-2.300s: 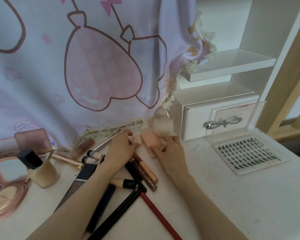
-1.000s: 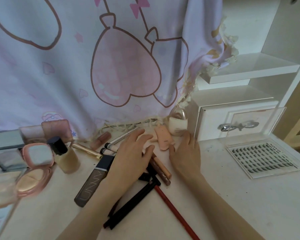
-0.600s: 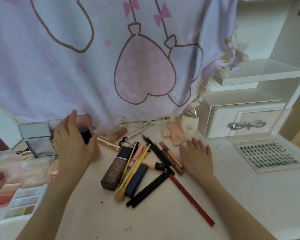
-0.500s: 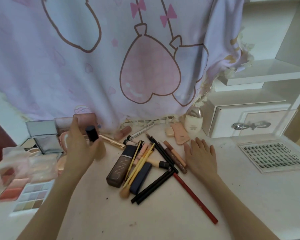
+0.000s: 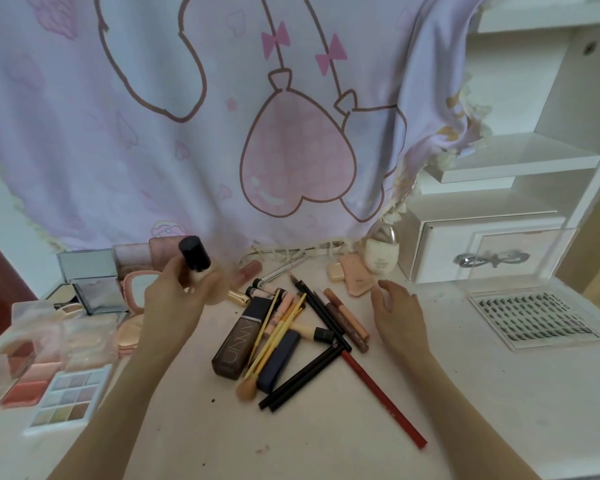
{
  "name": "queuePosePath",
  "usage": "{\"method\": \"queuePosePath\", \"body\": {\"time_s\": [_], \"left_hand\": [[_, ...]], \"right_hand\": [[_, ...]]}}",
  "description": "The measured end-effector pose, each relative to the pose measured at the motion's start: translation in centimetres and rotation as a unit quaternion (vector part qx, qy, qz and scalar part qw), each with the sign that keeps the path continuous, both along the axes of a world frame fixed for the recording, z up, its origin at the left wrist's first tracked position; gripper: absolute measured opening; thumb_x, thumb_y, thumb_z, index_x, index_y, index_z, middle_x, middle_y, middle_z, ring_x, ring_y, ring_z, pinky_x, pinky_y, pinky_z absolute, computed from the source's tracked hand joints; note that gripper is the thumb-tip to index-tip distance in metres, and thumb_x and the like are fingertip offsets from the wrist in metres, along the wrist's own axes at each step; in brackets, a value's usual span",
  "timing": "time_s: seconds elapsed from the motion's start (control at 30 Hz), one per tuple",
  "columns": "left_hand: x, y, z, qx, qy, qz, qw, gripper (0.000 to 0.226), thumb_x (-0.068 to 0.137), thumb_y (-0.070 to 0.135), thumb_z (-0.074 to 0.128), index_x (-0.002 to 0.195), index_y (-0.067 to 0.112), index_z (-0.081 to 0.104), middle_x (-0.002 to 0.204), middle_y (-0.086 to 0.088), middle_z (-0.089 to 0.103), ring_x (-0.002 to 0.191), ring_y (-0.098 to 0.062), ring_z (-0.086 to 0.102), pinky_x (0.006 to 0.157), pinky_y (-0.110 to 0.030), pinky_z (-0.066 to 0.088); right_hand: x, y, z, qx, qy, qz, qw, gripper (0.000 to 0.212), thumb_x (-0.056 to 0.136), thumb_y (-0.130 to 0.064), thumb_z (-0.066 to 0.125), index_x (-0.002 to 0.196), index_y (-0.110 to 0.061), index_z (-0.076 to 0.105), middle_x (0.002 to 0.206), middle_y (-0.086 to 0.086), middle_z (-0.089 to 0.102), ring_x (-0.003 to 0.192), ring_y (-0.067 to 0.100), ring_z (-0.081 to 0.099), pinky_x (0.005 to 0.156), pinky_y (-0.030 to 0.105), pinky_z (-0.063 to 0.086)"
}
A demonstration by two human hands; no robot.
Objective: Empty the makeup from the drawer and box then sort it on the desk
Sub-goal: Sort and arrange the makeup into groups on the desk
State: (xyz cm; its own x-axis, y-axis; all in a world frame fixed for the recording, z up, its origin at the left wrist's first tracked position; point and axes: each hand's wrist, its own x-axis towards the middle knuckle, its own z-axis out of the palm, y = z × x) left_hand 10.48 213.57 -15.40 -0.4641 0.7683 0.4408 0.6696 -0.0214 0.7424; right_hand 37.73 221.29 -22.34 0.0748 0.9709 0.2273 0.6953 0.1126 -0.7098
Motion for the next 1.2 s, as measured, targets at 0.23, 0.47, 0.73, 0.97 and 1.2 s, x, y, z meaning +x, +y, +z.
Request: {"method": "queuePosePath", "body": {"time_s": [0.23,0.47,0.73,0.97,1.2], "left_hand": [[8.2,0.4,2.7,-0.029,-0.19,-0.279,0.941,0.026,0.081,0.011,0.066,0.099,0.027,0.06,0.092,0.007,0.07,0.085,-0.003,0.065,0.072,-0.016,0.049],[12.5,1.6,2.4,-0.052,-0.131,-0.363,0.921,0.031,0.081,0.012,0.067,0.108,0.023,0.06,0.106,0.004,0.068,0.099,-0.009,0.064,0.081,-0.023,0.052],[10.3,1.4,4.6,-0.049,-0.181,-0.461,0.867,0.04,0.079,0.03,0.06,0.118,0.026,0.057,0.12,0.003,0.064,0.116,-0.015,0.056,0.097,-0.027,0.046],[11.3,1.4,4.2,-0.015,-0.215,-0.438,0.873,0.033,0.078,0.008,0.059,0.108,0.023,0.064,0.096,0.005,0.072,0.1,-0.009,0.064,0.086,-0.017,0.047],[11.8,1.4,4.4,-0.022,-0.169,-0.248,0.954,0.02,0.068,0.027,0.071,0.087,0.029,0.066,0.079,0.015,0.07,0.074,0.007,0.063,0.072,-0.014,0.046]], "right_hand": [[-1.3,-3.9,1.9,0.009,0.325,0.211,0.922,0.033,0.079,-0.041,0.063,0.109,-0.028,0.058,0.1,-0.007,0.068,0.089,0.009,0.064,0.076,0.026,0.053],[0.7,-3.1,2.1,-0.257,0.536,0.43,0.68,0.072,0.064,-0.05,0.079,0.112,-0.002,0.053,0.084,0.011,0.067,0.063,0.014,0.061,0.059,0.021,0.05],[1.0,-2.7,1.9,-0.304,0.579,0.489,0.577,0.047,0.076,-0.047,0.069,0.095,-0.005,0.064,0.059,0.001,0.056,0.042,0.006,0.044,0.043,0.015,0.039],[0.9,-3.0,2.3,-0.275,0.535,0.544,0.585,0.044,0.083,-0.05,0.061,0.1,-0.009,0.059,0.058,-0.011,0.053,0.041,-0.003,0.043,0.043,0.009,0.035],[0.3,-3.3,2.1,-0.195,0.477,0.452,0.728,0.032,0.071,-0.047,0.074,0.087,-0.021,0.062,0.071,0.008,0.058,0.046,0.008,0.037,0.044,0.016,0.029]]}}
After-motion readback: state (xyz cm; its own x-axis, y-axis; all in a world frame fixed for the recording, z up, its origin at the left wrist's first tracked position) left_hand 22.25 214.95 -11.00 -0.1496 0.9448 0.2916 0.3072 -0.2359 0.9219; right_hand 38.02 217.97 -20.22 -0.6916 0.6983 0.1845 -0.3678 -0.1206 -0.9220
